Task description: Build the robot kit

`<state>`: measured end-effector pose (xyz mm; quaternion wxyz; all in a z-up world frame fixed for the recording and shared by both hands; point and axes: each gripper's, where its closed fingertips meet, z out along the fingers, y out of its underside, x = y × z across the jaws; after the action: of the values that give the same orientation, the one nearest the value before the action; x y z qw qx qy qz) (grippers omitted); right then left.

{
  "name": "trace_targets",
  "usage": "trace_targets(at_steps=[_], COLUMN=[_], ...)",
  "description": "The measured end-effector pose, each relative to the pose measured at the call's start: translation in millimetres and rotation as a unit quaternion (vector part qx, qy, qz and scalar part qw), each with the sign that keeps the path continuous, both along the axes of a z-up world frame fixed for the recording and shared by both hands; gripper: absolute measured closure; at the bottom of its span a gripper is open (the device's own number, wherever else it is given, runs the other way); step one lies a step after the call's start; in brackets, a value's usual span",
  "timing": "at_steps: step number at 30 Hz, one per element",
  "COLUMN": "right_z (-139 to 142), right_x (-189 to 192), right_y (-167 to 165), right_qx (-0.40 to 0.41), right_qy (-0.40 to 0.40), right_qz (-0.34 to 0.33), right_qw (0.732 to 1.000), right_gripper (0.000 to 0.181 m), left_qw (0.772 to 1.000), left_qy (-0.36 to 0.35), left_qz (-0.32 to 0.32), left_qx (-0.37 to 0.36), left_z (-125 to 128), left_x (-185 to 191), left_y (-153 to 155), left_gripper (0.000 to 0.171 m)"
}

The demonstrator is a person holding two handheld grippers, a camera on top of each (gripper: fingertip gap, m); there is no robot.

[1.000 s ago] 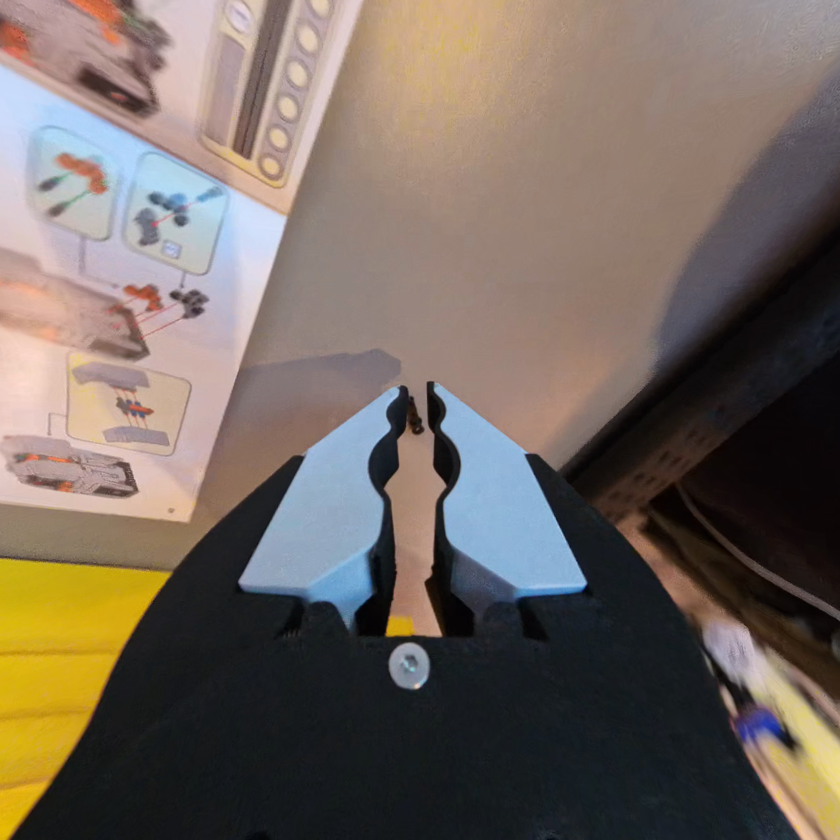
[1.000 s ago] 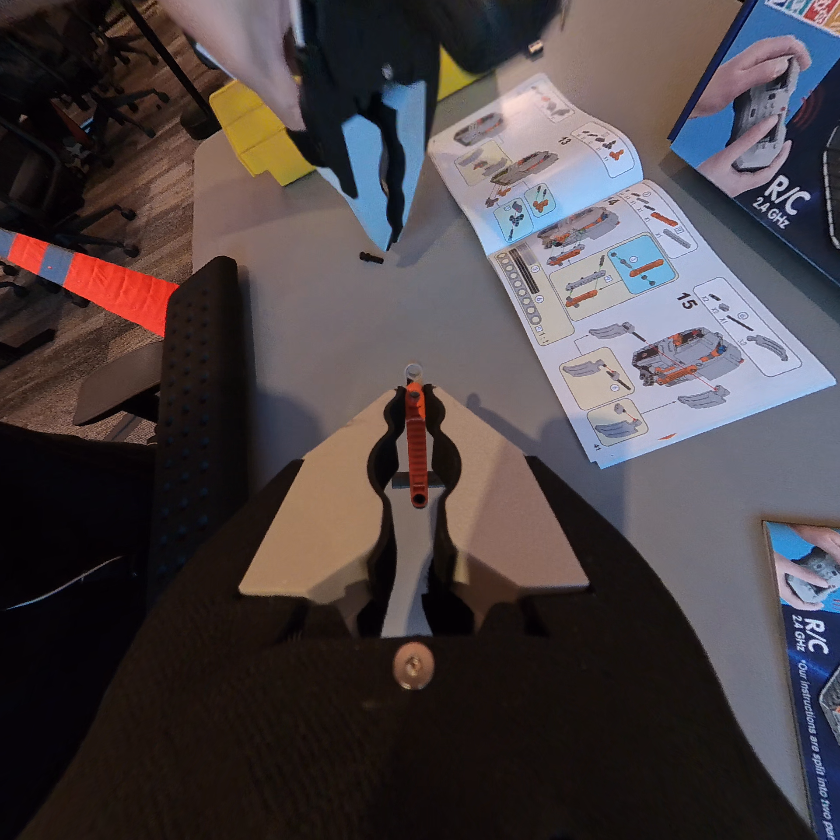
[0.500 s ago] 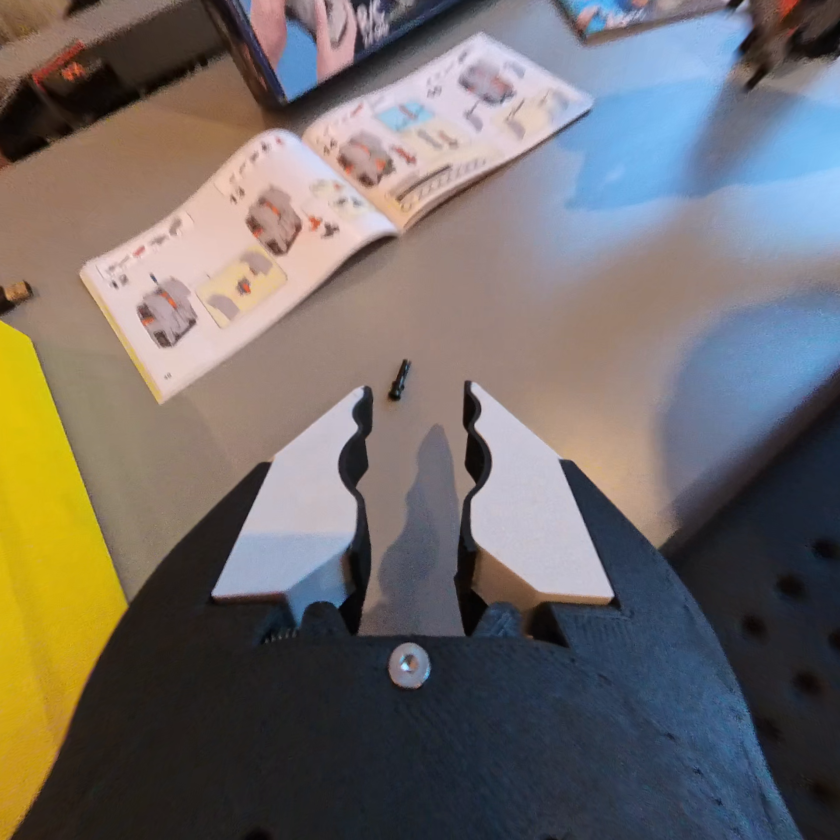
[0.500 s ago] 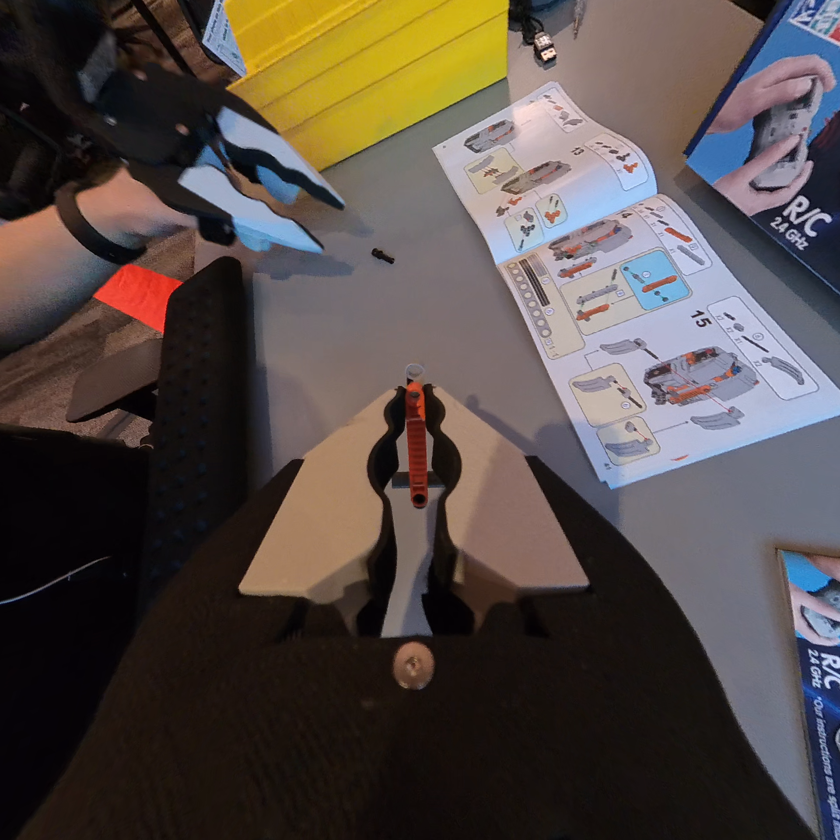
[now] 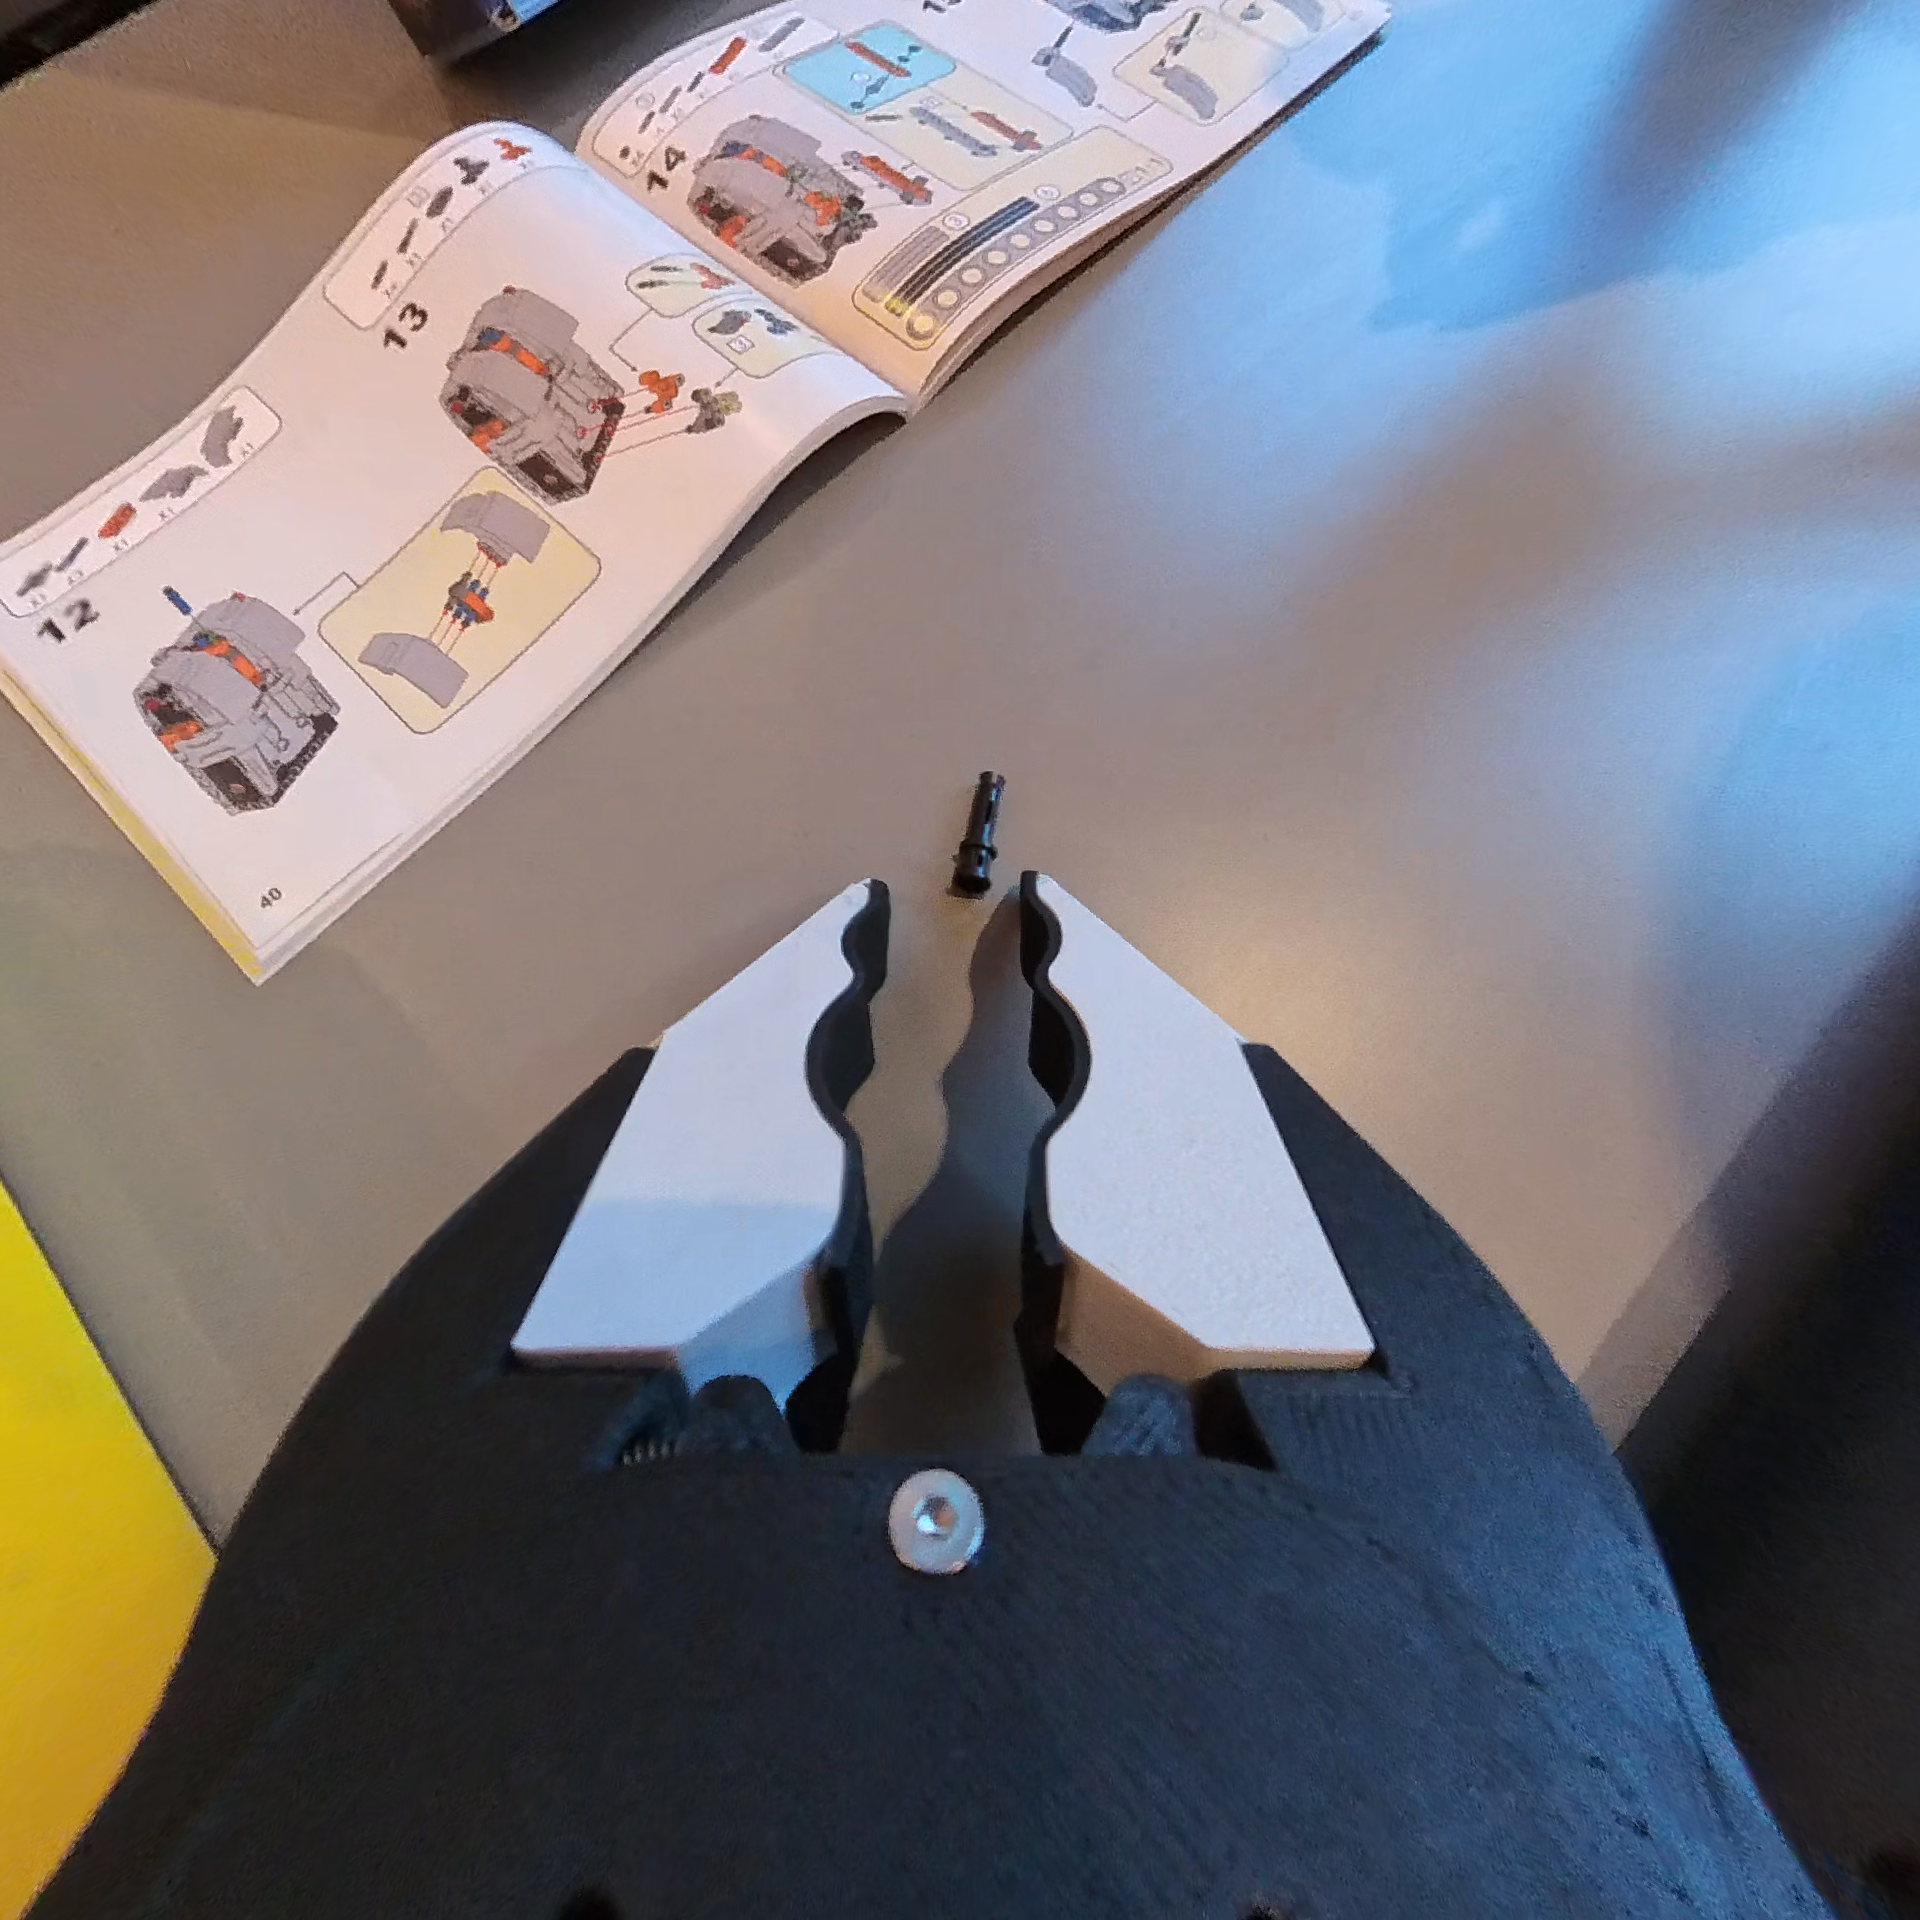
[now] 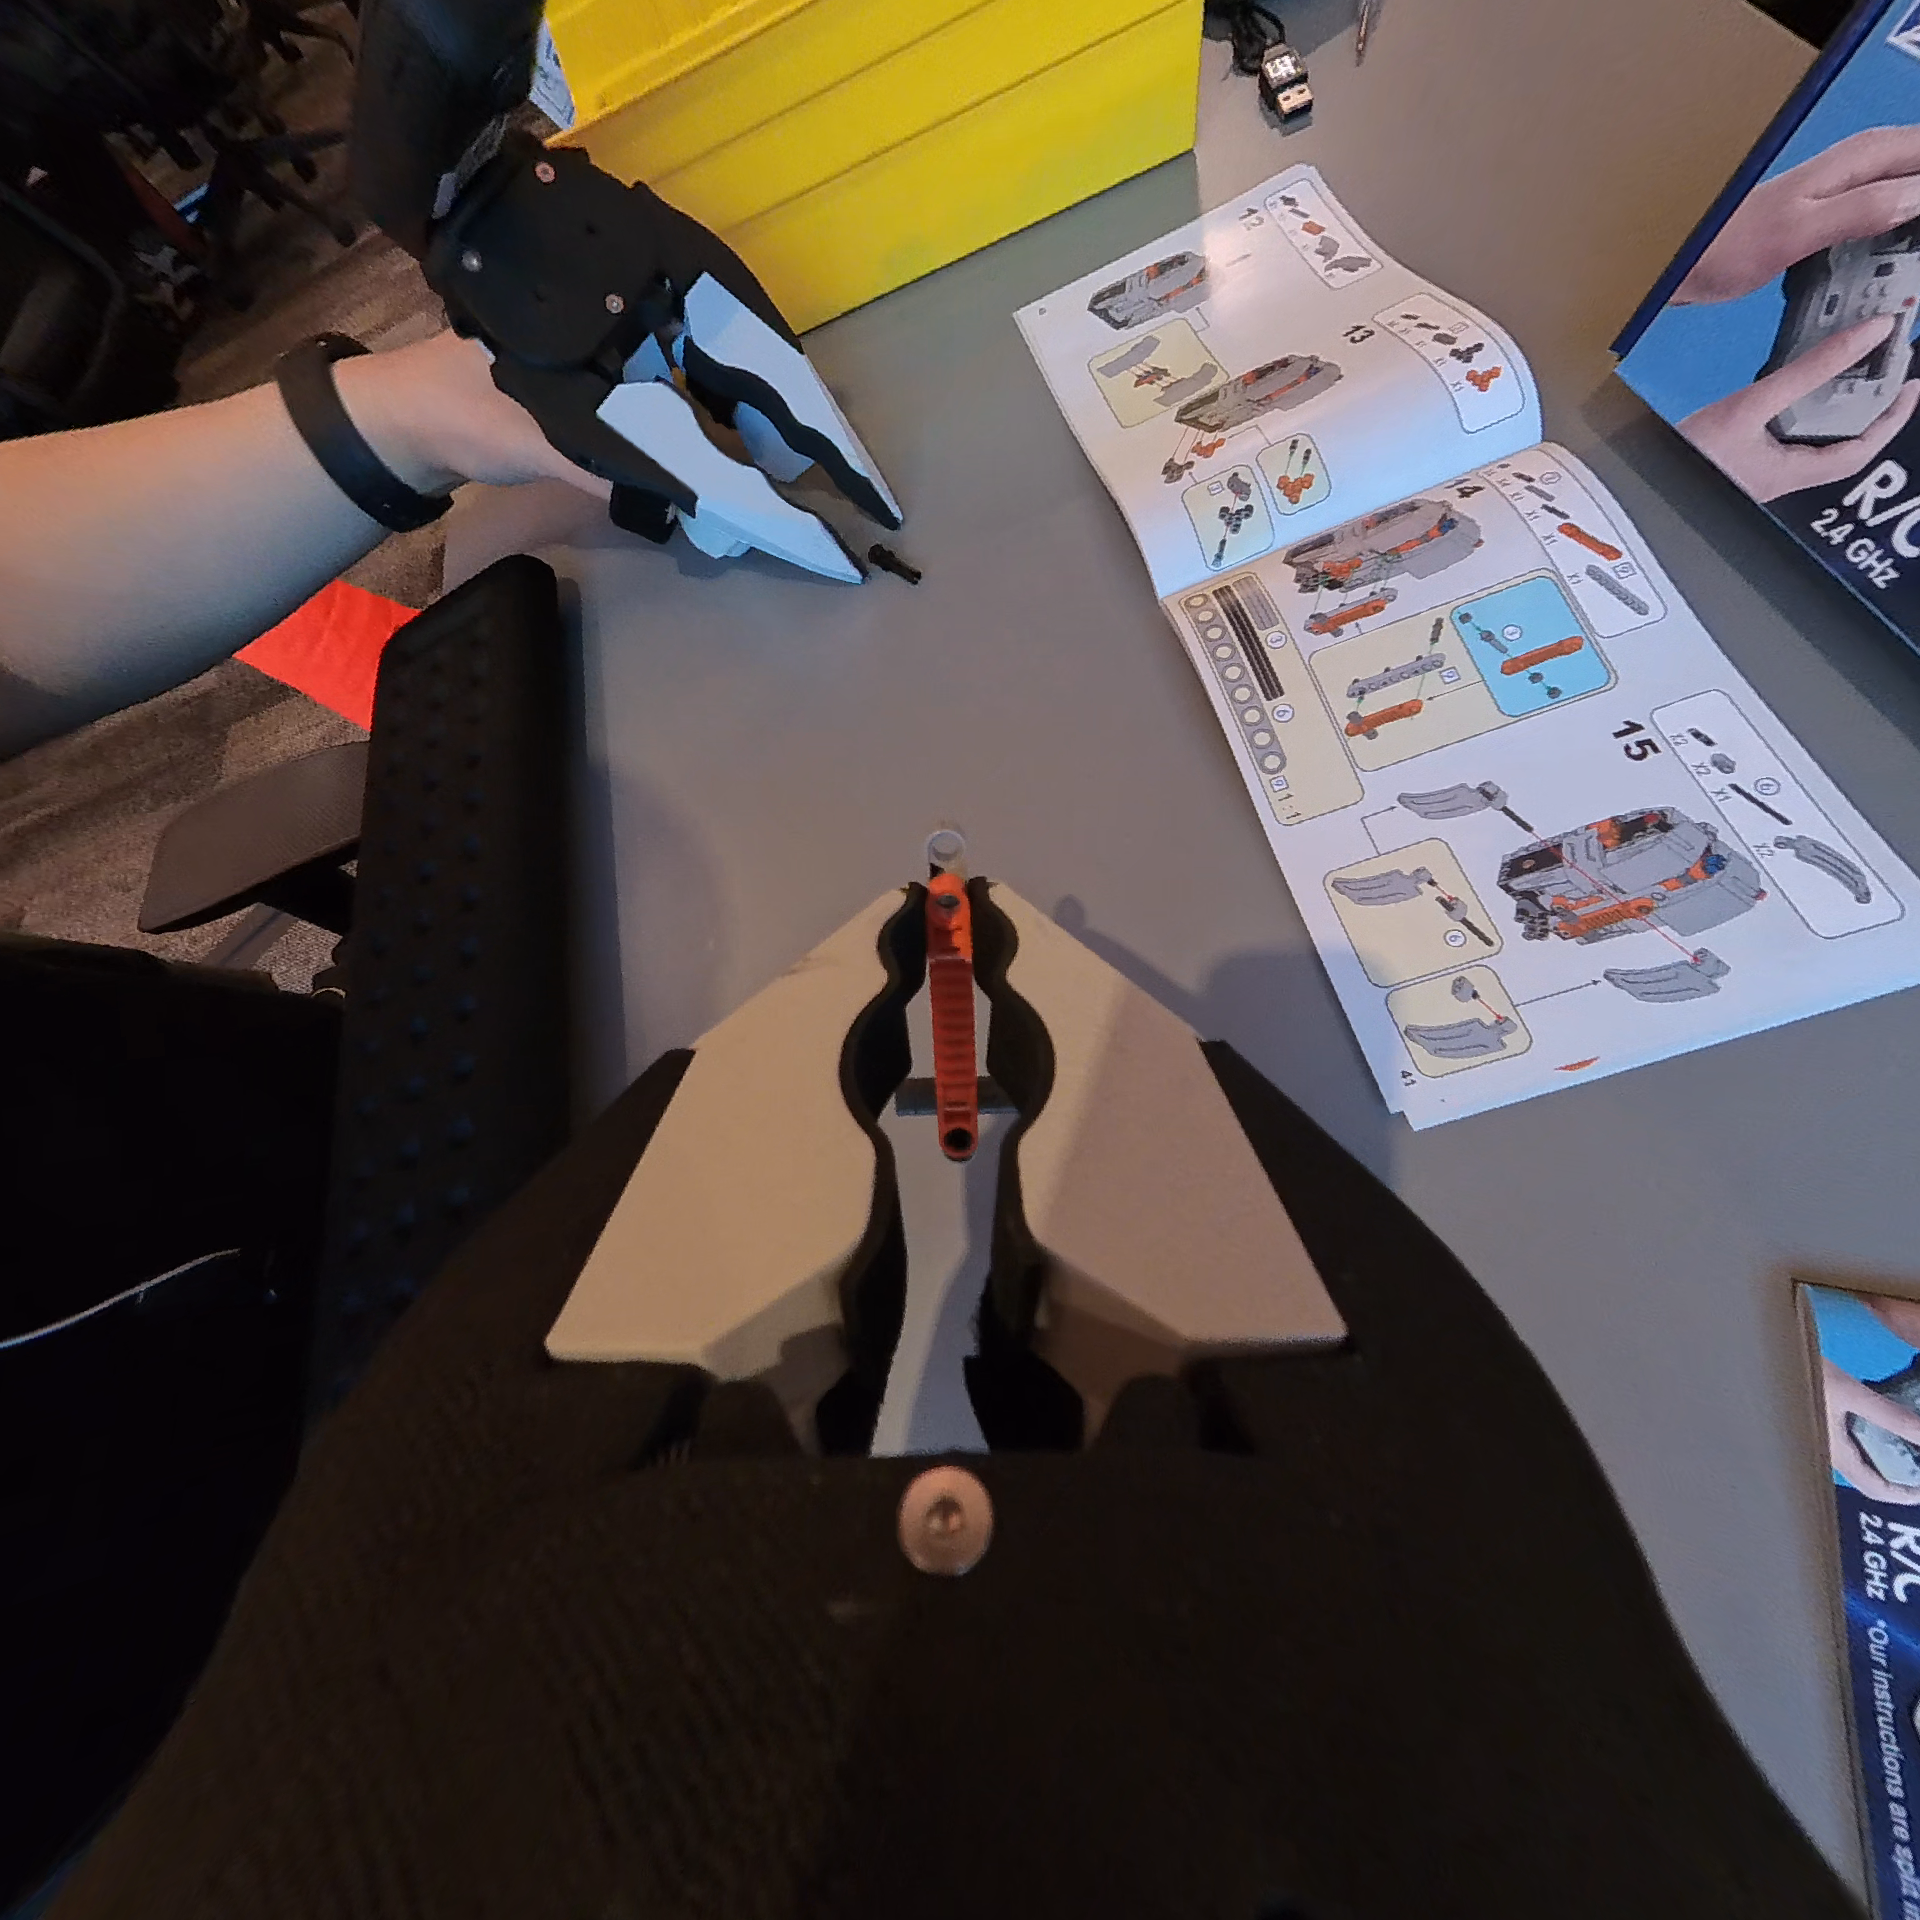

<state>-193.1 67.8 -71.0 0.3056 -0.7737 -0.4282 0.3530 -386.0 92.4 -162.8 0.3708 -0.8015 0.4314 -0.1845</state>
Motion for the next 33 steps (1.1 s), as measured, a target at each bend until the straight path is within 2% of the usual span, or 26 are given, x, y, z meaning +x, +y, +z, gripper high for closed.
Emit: trace_targets(at_steps=[4, 10, 12, 16, 19, 22, 25, 30, 33], right_z=[0.9, -0.2, -0.3, -0.9, -0.8, -1.1, -0.2, 7.0, 7.8], right_x=[1.7, 2.5, 2.8, 3.5, 3.2, 4.0, 6.5, 10.9, 13.4], right_y=[-0.1, -0.6, -0.1, 0.6, -0.1, -0.6, -0.8, -0.5, 2.2], right_qx=[0.001, 0.0, -0.001, -0.001, 0.0, 0.002, 0.006, 0.013, 0.004], right_qy=[-0.002, -0.006, -0.004, -0.005, -0.007, -0.012, -0.016, -0.002, 0.012], right_qz=[-0.002, -0.002, -0.003, -0.005, -0.004, -0.004, -0.005, -0.007, -0.011], right_qw=[1.0, 1.0, 1.0, 1.0, 1.0, 1.0, 1.0, 1.0, 1.0], right_gripper=[0.176, 0.176, 0.176, 0.176, 0.176, 0.176, 0.176, 0.176, 0.176], left_qw=[1.0, 0.998, 0.998, 0.987, 0.948, 0.89, 0.823, 0.752, 0.73], left_qy=[0.005, 0.018, 0.034, 0.125, 0.253, 0.373, 0.477, 0.552, 0.571], left_qz=[-0.023, -0.044, -0.048, -0.084, -0.13, -0.155, -0.155, -0.171, -0.186], left_qx=[0.016, 0.033, 0.034, -0.061, -0.141, -0.211, -0.267, -0.317, -0.325], left_z=[0.1, -0.1, -0.2, 9.7, 32.1, 49.1, 51.5, 43.8, 36.6], left_x=[5.4, 9.1, 8.1, 4.7, -0.9, -3.3, -7.5, 6.5, 15.6], left_y=[-2.6, -3.3, -4.0, -15.8, -18.4, -12.6, -4.6, 0.2, -1.6], left_gripper=[0.149, 0.168, 0.169, 0.169, 0.169, 0.169, 0.169, 0.169, 0.169])
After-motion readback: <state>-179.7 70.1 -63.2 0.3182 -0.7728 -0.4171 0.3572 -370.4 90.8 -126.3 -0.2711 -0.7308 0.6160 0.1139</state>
